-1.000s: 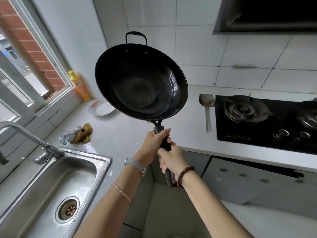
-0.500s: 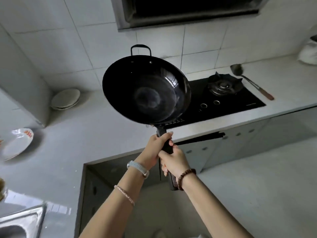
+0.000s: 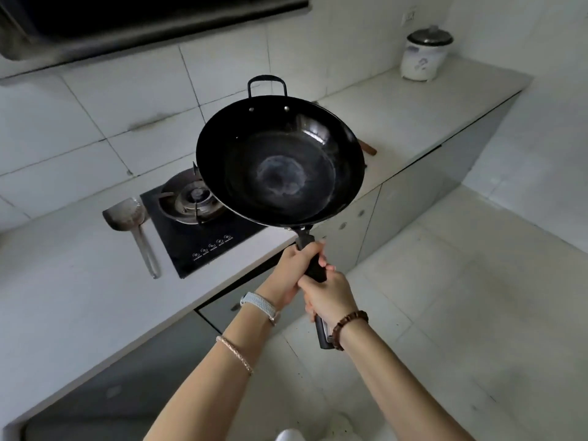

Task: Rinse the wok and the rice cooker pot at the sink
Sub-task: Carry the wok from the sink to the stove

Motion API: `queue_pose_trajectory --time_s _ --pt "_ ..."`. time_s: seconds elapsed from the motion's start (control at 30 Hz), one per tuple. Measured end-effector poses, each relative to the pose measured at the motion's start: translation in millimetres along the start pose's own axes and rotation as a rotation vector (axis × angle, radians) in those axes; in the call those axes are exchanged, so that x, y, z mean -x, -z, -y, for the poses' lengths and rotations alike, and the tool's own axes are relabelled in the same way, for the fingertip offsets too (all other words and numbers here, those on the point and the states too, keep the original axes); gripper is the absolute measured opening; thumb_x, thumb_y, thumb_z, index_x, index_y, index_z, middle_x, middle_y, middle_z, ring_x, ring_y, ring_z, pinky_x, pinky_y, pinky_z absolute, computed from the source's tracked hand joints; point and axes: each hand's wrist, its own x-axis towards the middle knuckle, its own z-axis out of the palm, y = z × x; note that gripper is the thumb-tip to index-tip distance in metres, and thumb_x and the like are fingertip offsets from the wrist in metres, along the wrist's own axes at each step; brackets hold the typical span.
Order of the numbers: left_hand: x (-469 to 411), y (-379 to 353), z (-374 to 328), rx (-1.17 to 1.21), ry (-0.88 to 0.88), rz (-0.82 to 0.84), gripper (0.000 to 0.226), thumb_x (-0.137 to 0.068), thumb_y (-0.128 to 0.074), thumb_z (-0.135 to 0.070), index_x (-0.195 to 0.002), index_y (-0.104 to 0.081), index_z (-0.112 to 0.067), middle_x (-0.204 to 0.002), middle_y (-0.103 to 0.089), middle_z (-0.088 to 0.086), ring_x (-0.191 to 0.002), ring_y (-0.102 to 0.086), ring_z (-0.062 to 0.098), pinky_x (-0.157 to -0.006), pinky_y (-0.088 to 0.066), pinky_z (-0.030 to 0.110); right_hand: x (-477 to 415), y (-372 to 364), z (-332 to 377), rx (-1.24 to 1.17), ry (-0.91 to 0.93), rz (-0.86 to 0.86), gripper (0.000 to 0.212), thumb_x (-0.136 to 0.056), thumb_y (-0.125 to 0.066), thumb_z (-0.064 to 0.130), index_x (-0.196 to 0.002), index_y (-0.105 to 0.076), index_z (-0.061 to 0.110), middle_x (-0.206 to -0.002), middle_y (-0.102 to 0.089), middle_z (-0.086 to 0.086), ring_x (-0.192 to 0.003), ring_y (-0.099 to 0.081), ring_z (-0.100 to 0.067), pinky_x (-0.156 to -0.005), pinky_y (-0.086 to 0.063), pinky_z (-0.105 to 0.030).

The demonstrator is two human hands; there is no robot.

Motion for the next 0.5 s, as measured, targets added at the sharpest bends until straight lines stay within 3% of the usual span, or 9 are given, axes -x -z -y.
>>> queue_pose_trajectory --time_s 0.3,0.4,0.5 --pt "-63.7 -93.1 2.6 -0.062 0.057 0.175 0.031 -0.096 -0.054 -0.015 -0.066 -0.051 -0.01 -0.058 -0.052 0.004 -0.06 -0.063 0.017 -0.064 -0.054 0.024 -39.5 86.8 -4.6 -0.015 -0.016 -0.23 0.018 -0.08 -0.056 0.01 -0.064 -0.047 0.009 -0.04 -0.046 -0.003 -0.037 -0.048 -0.02 -0.039 -0.041 -0.025" --pt "-90.2 -117.7 1.4 -0.097 0.077 0.218 0.03 -0.096 -0.055 -0.016 -0.067 -0.051 -0.01 -0.058 -0.053 0.002 -0.061 -0.063 0.017 -0.07 -0.054 0.027 -59.2 112.0 -1.5 -0.019 -0.034 -0.274 0.016 -0.079 -0.055 0.011 -0.065 -0.049 0.006 -0.041 -0.047 -0.005 -0.036 -0.049 -0.019 -0.039 -0.041 -0.024" --pt "-121.0 -141.9 -2.9 -0.109 0.098 0.243 0.028 -0.095 -0.056 -0.016 -0.068 -0.051 -0.011 -0.056 -0.054 0.001 -0.061 -0.063 0.016 -0.065 -0.054 0.025 -84.4 136.8 3.5 -0.017 -0.049 -0.306 0.013 -0.08 -0.056 0.014 -0.072 -0.052 0.004 -0.043 -0.049 -0.006 -0.035 -0.05 -0.018 -0.04 -0.043 -0.024"
